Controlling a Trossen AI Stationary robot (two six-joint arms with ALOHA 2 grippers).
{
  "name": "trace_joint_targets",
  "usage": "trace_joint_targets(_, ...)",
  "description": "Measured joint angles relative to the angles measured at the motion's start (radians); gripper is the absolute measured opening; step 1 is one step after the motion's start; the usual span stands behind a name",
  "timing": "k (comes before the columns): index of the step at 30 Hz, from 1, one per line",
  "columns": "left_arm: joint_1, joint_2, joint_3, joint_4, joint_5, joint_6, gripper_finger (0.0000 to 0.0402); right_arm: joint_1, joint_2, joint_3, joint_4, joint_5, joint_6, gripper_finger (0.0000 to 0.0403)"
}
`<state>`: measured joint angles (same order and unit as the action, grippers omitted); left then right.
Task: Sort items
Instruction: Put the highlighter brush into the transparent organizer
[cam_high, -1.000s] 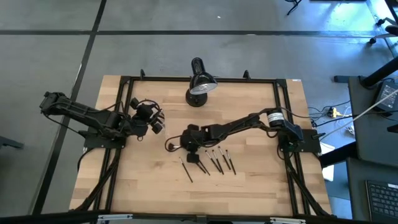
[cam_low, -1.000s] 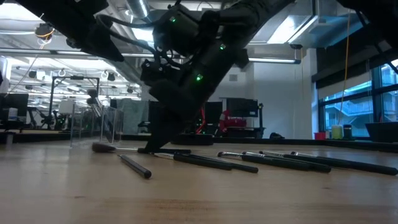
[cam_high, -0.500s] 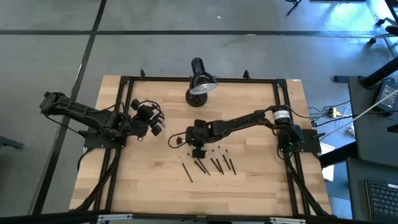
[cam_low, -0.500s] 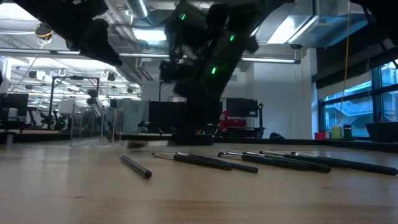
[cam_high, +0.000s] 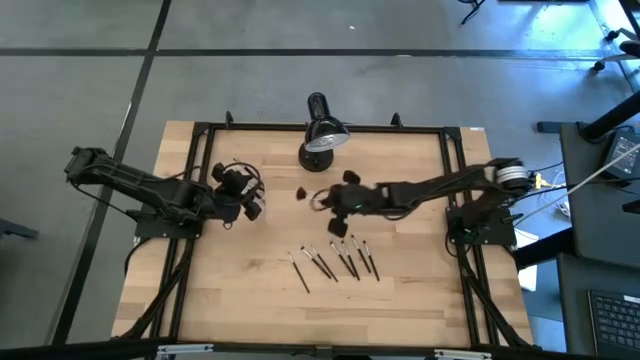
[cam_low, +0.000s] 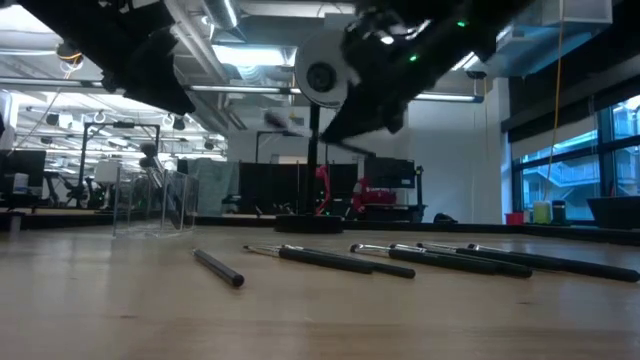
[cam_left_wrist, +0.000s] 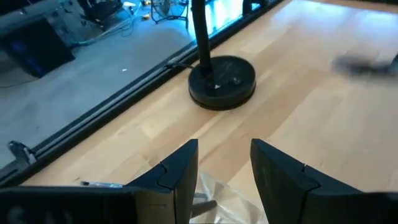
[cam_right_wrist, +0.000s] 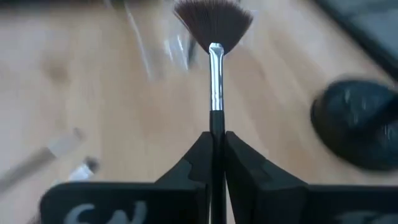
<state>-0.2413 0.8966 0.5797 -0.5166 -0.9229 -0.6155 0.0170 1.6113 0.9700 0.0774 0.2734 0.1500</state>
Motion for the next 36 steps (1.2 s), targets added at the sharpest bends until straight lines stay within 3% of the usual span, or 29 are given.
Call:
trace_joint_targets(3, -0.002, 0.034, -0.032, 0.139, -0.032, 0.047, 0.0144, -0.030, -0.086, -0.137, 0.283, -0.104, 0.012, 0.0037)
trace_joint_targets(5, -0.005, 0.063, -0.084, 0.342, -0.021, 0.154, 0.0144, -0.049, -0.105, -0.217, 0.470, -0.196, 0.031, 0.0039)
trace_joint_targets(9, 0.023, 0.120, -0.185, 0.828, 0.141, 0.384, 0.0144, -0.079, -0.104, -0.308, 0.714, -0.321, 0.082, 0.0039)
trace_joint_targets(12, 0.049, 0.160, -0.234, 1.122, 0.319, 0.492, 0.0144, -0.084, -0.106, -0.319, 0.736, -0.337, 0.091, 0.0040)
trace_joint_targets(15, 0.074, 0.209, -0.260, 1.310, 0.451, 0.514, 0.0148, -0.084, -0.095, -0.311, 0.736, -0.353, 0.082, 0.0040)
trace_joint_targets(18, 0.099, 0.275, -0.262, 1.384, 0.530, 0.514, 0.0166, -0.071, -0.077, -0.293, 0.777, -0.375, 0.082, 0.0040)
trace_joint_targets(26, 0.141, 0.434, -0.255, 1.603, 0.608, 0.566, 0.0232, -0.043, -0.001, -0.237, 0.821, -0.376, 0.071, 0.0041)
trace_joint_targets(30, 0.136, 0.465, -0.251, 1.700, 0.664, 0.603, 0.0236, -0.041, 0.054, -0.208, 0.846, -0.352, 0.081, 0.0041)
trace_joint_targets(36, 0.137, 0.465, -0.251, 1.726, 0.656, 0.611, 0.0231, -0.041, 0.110, -0.166, 0.845, -0.327, 0.082, 0.0041)
